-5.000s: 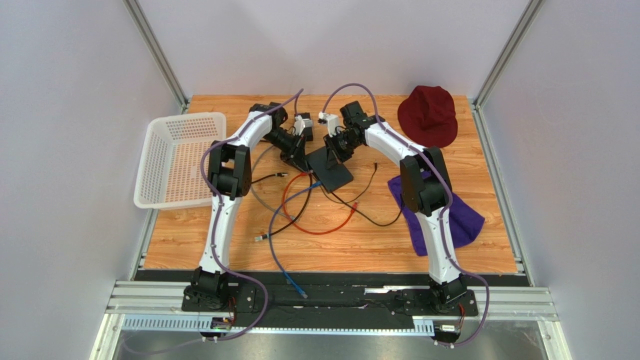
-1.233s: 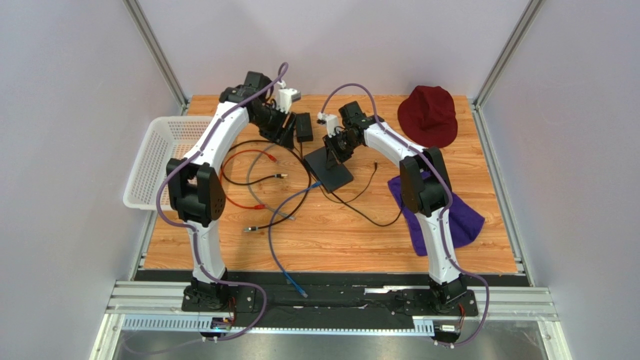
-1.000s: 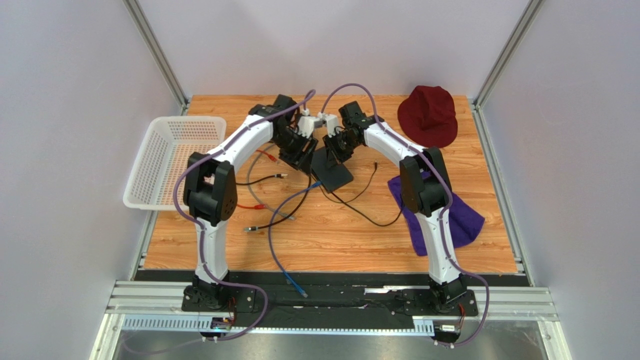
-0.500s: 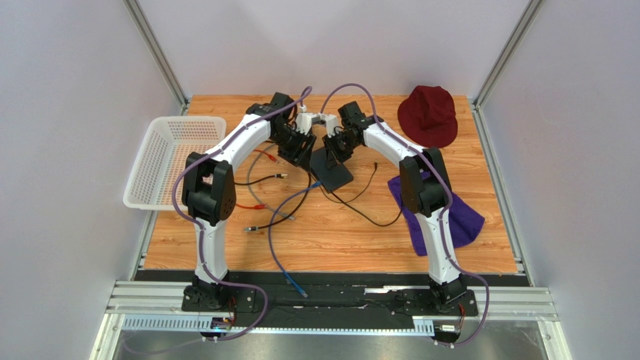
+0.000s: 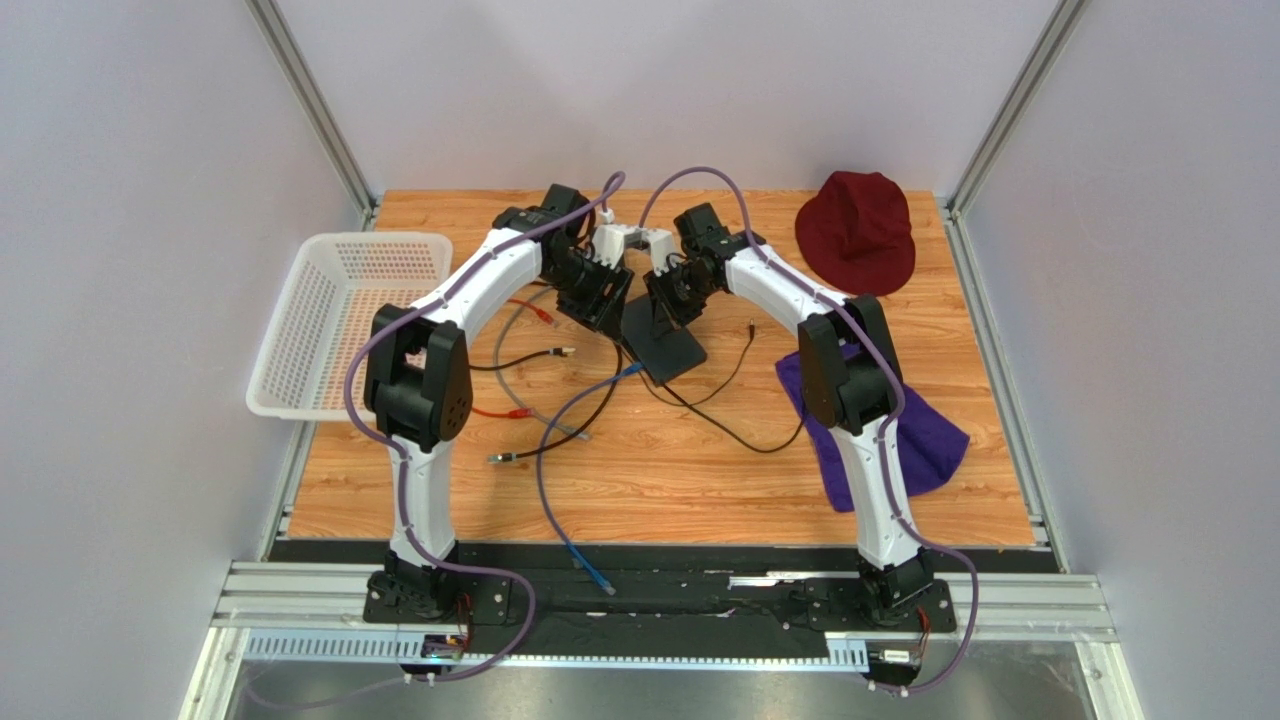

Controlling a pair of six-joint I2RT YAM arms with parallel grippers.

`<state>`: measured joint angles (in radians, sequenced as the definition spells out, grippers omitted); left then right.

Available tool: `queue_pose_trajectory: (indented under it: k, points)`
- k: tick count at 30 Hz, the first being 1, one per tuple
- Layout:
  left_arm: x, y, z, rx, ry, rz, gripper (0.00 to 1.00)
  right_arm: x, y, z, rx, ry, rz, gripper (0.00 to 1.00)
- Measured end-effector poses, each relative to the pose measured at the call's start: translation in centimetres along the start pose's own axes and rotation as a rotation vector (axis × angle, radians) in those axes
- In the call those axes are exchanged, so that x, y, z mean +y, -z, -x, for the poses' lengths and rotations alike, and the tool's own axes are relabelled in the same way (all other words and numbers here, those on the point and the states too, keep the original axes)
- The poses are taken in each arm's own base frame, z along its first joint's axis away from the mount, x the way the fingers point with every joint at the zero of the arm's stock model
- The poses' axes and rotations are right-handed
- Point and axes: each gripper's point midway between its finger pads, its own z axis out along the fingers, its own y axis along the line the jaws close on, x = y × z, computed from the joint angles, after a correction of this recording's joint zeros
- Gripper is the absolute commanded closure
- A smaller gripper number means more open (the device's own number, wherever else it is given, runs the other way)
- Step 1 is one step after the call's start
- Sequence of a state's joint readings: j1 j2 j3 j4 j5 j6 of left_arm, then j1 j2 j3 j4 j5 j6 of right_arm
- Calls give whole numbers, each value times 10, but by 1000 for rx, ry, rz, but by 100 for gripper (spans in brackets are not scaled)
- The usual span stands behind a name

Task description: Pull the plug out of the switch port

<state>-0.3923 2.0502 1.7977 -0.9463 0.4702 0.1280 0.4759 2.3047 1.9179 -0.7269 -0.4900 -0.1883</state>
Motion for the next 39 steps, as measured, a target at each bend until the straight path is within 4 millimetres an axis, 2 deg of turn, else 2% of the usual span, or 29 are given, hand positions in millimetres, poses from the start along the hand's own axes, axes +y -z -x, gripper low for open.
queue_pose_trajectory:
  k: [13, 21, 30, 39]
  points:
    - [-13, -6, 7, -40, -18, -103, 41, -1, 2, 0, -2, 5, -10, 100]
    - [-19, -29, 2, -24, -3, -231, 43, -3, 6, 2, -11, -16, -10, 100]
    - [-25, -43, 8, -38, -29, -331, 44, -12, 19, -14, 15, -64, -72, 100]
    - [-23, -48, 9, -40, -42, -320, 47, -15, 23, -17, 24, -83, -94, 100]
